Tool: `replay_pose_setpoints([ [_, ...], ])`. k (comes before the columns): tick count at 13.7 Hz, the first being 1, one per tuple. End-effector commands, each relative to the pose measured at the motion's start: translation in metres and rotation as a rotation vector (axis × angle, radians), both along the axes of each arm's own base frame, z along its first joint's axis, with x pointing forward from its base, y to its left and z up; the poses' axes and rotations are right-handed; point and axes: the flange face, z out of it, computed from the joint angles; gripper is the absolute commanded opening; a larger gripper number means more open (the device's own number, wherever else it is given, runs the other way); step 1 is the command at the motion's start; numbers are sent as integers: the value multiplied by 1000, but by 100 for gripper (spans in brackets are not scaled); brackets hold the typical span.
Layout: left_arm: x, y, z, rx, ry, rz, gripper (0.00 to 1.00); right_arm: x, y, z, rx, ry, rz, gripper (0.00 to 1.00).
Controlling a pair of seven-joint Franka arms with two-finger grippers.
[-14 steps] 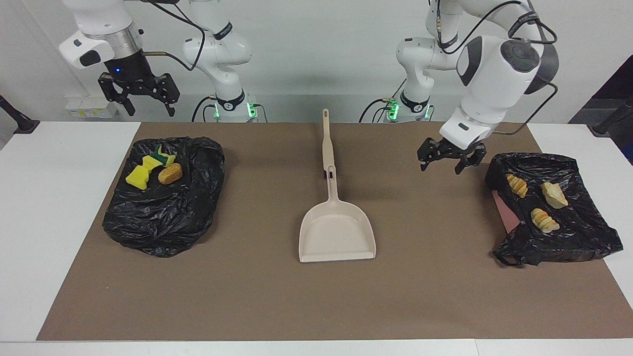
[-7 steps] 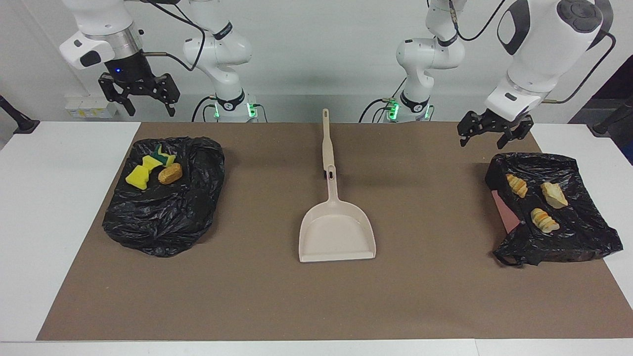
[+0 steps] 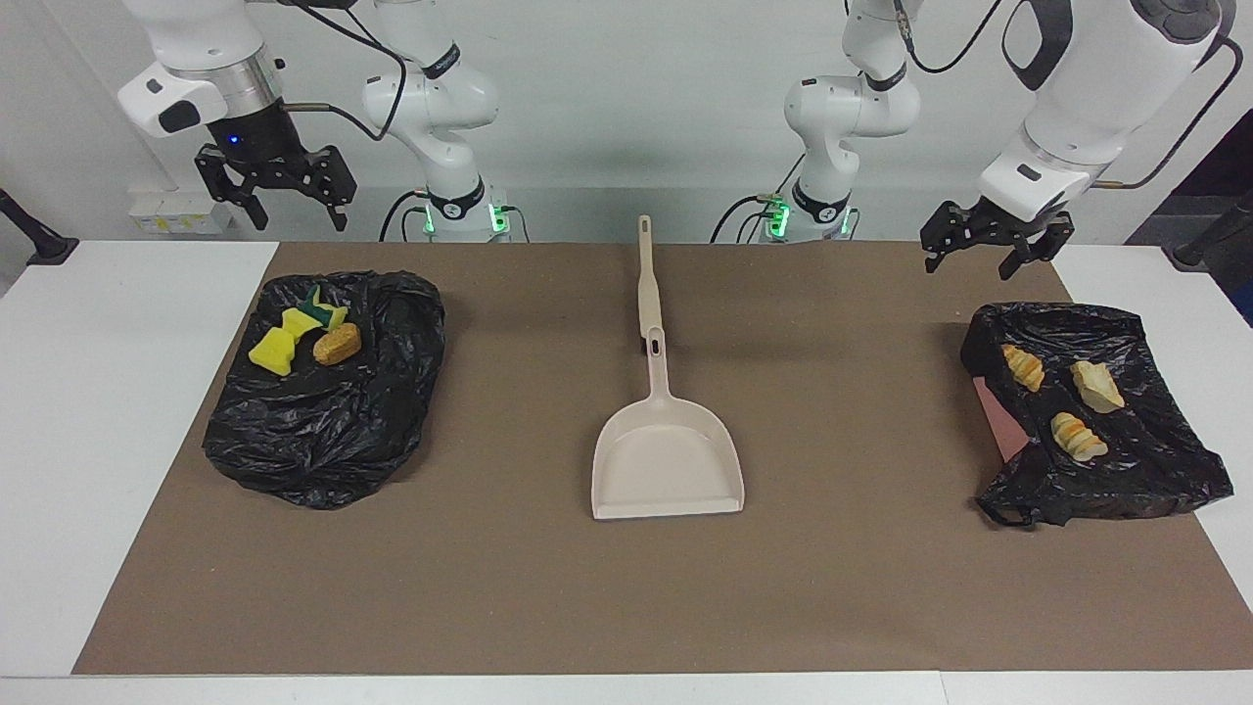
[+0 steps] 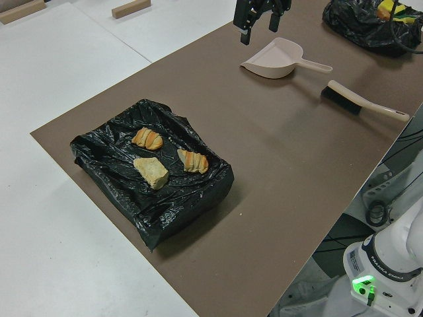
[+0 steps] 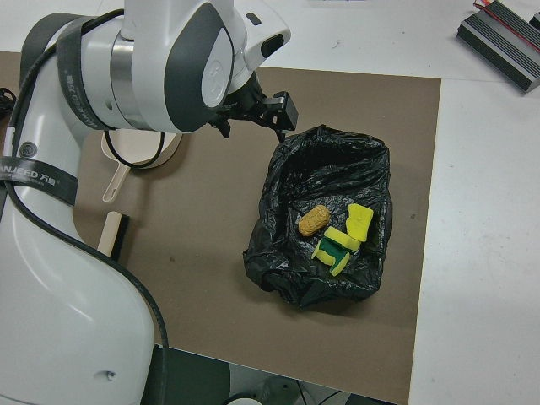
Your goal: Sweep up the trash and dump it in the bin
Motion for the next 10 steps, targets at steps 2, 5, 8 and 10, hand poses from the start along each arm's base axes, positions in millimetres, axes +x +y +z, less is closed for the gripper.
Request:
replay_pose_setpoints([
  [2, 8, 4, 19, -34, 15, 0, 100, -4, -3, -1, -7, -10, 27, 100],
  [5, 8, 4, 19, -32, 10, -4, 100, -4, -2, -1, -7, -9, 29, 100],
  [8, 8, 4, 20, -33, 1, -4, 100, -4, -2, -1, -7, -7, 29, 100],
  [10, 8, 4, 20, -31, 2, -4, 100, -4, -2, -1, -7, -9, 30, 100],
])
